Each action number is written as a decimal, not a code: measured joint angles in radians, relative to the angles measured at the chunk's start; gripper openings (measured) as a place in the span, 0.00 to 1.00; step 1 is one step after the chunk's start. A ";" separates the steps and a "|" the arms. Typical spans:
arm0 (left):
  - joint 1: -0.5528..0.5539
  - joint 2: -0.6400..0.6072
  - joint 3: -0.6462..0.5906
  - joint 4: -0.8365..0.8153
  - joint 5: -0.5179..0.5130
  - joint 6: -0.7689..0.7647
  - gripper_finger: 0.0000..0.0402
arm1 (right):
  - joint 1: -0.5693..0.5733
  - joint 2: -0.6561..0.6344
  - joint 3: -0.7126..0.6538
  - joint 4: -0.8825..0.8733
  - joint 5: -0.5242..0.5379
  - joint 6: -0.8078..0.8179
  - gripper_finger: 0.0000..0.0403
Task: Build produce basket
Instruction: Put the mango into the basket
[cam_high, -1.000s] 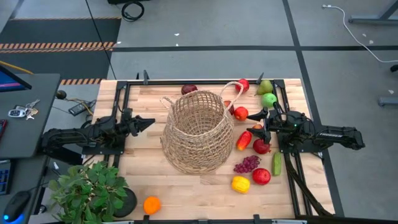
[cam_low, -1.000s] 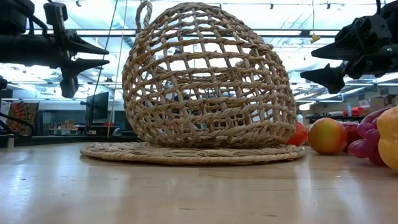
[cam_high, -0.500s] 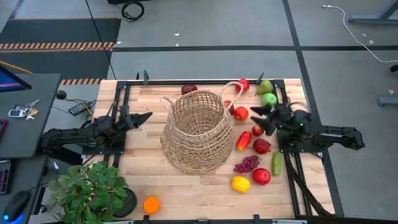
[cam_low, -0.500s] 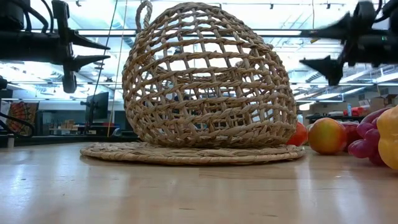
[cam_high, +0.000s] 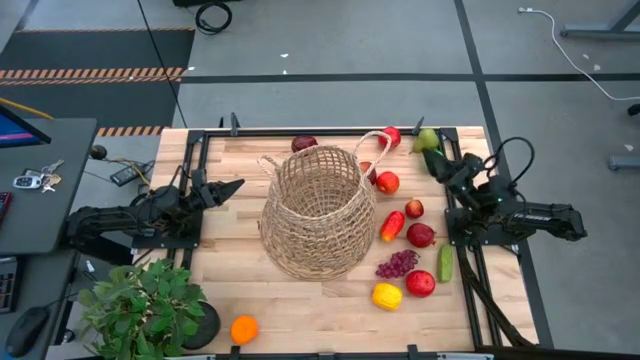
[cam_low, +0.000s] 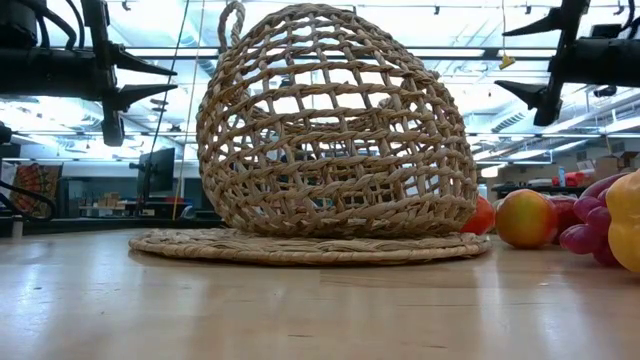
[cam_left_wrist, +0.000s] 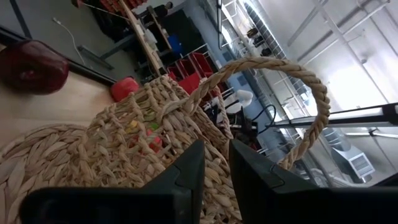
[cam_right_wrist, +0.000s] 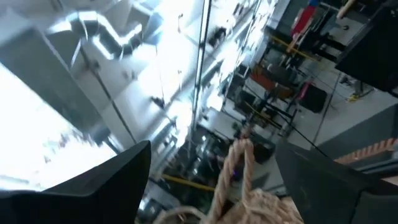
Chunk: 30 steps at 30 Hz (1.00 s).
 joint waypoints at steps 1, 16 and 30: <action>0.000 0.000 0.000 0.000 0.000 0.000 0.20 | 0.000 0.000 0.000 0.013 0.008 0.008 0.87; 0.000 0.000 0.000 -0.001 0.000 0.001 0.21 | 0.012 0.098 0.108 0.009 -0.025 0.183 0.87; 0.000 0.000 0.000 -0.002 0.000 0.001 0.22 | 0.010 0.592 0.450 -0.155 0.208 0.202 0.87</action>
